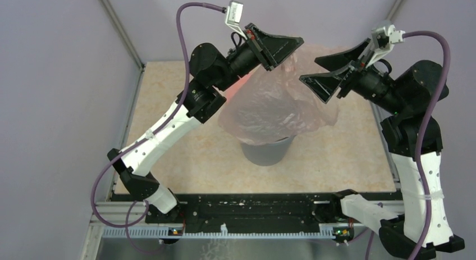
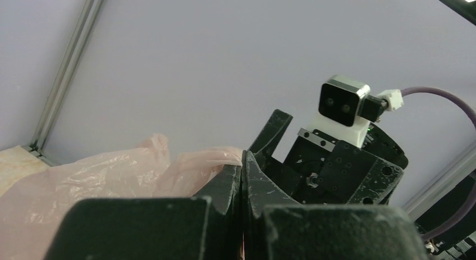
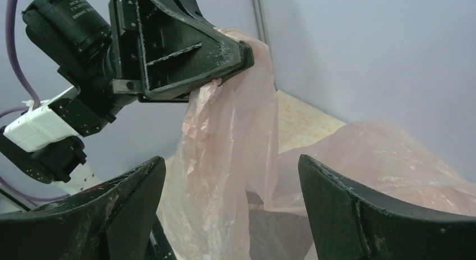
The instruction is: Put the trash bags into the trash bin
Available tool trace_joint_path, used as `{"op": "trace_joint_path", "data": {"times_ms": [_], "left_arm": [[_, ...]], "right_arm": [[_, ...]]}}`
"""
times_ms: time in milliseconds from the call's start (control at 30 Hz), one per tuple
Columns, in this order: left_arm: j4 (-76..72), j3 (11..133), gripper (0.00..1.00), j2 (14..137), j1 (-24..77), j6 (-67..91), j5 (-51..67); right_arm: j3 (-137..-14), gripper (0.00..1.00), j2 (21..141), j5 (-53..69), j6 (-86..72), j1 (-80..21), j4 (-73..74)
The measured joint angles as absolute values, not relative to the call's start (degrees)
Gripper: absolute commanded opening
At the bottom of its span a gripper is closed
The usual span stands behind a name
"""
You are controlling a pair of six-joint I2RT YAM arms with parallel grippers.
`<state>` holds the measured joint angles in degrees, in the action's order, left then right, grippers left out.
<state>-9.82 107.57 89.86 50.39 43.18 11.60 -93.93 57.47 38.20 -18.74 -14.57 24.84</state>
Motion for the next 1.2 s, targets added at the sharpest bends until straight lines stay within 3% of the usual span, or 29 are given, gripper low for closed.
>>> {"op": "trace_joint_path", "data": {"times_ms": [233,333,400,467,600,767,900,1067,1200], "left_arm": [[-9.56,108.97,0.00,90.98,50.39,43.83,12.23],[-9.23,109.30,0.00,91.85,50.39,44.07,12.58],[-9.02,109.51,0.00,92.40,50.39,44.29,12.64],[-8.69,109.54,0.06,92.79,50.39,44.49,12.91],[-8.49,109.54,0.45,92.97,50.39,44.64,13.89],[-8.67,109.32,0.73,92.73,50.39,44.21,15.57],[-9.28,105.34,0.84,89.91,50.37,43.46,16.60],[-9.28,98.72,0.86,84.03,50.39,41.87,17.80],[-8.25,95.48,0.81,79.00,50.39,39.51,19.25]], "right_arm": [[-94.21,0.81,61.49,38.61,-19.77,-17.47,22.31],[-94.67,0.72,63.26,36.82,-19.09,-22.00,22.96],[-94.96,0.60,63.94,35.81,-19.00,-23.64,23.29],[-95.00,0.40,64.16,34.37,-18.96,-24.03,23.49],[-95.92,0.01,64.31,29.67,-18.70,-24.23,24.60],[-97.27,0.00,64.29,23.70,-18.61,-24.23,26.04],[-97.27,0.00,64.47,20.03,-18.63,-24.23,27.18],[-97.67,0.00,65.58,17.12,-18.65,-24.23,28.01],[-97.69,0.00,66.57,15.40,-18.65,-24.23,29.04]]}}
